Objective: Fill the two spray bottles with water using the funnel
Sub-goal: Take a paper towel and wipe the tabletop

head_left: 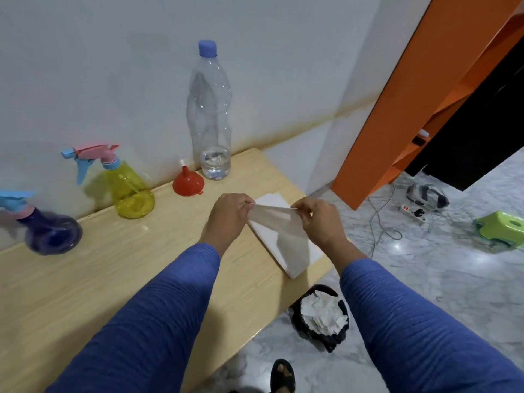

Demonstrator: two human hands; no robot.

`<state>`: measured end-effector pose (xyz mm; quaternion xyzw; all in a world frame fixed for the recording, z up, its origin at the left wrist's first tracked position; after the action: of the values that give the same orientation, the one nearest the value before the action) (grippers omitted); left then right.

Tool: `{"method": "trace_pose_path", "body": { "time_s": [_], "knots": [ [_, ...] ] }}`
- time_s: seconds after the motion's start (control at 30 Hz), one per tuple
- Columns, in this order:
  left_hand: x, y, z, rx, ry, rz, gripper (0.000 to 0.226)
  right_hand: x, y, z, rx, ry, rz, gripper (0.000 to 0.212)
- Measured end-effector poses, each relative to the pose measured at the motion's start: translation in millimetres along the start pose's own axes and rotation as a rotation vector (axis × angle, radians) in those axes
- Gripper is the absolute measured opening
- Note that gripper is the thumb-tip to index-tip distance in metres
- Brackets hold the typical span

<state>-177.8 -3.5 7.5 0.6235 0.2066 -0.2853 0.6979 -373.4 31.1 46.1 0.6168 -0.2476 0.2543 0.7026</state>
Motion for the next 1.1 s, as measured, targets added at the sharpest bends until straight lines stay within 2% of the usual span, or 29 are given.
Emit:
{"method": "trace_pose_path", "body": {
  "time_s": [0.23,0.33,0.43,0.63,0.7,0.77,0.87,0.97,1.1],
  "knots": [
    [42.9,80.2,10.0,-0.242,0.063,0.087,0.015,64.6,-44.5,49.7,0.124,0.155,0.065,0.023],
    [64.7,100.5,-3.6,-0.343,0.153,0.099,0.014,86.6,-74.5,65.7,0.18,0.197,0.126,0.021],
    [87.1,98.5,-25.3,-0.377,0.261,0.079,0.013,91.9,-102.8,73.1,0.243,0.253,0.143,0.02],
    [121.4,42.6,-65.9,-0.298,0.372,0.097,0.012,49.3,-147.0,66.5,0.483,0.253,0.055,0.025],
    [127.1,26.4,-69.8,-0.254,0.417,0.183,0.018,38.1,-157.1,63.7,0.552,0.258,0.001,0.033],
    [130.5,17.1,-65.5,-0.254,0.455,0.294,0.035,34.3,-167.0,59.0,0.526,0.28,-0.026,0.043],
    [133.9,11.0,-52.3,-0.275,0.461,0.381,0.047,35.5,-188.9,50.1,0.457,0.456,-0.127,0.052],
    [137.7,5.4,-39.6,-0.196,0.437,0.461,0.051,45.6,-200.1,49.2,0.493,0.392,-0.062,0.057],
    [144.0,-1.0,-29.8,-0.038,0.579,0.477,0.056,48.2,-217.5,61.4,0.508,0.386,-0.116,0.062]
  ]
}}
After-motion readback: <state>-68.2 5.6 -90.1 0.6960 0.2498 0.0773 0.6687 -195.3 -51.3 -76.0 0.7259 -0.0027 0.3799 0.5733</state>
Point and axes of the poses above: each hand's wrist, its own z-axis towards the middle knuckle, its own y-axis out of the back of the hand, x = y × z, the point moved 1 cm from there along z, towards the middle knuckle, and after that the axes turned 8 degrees about z, right-handed, at the moved point
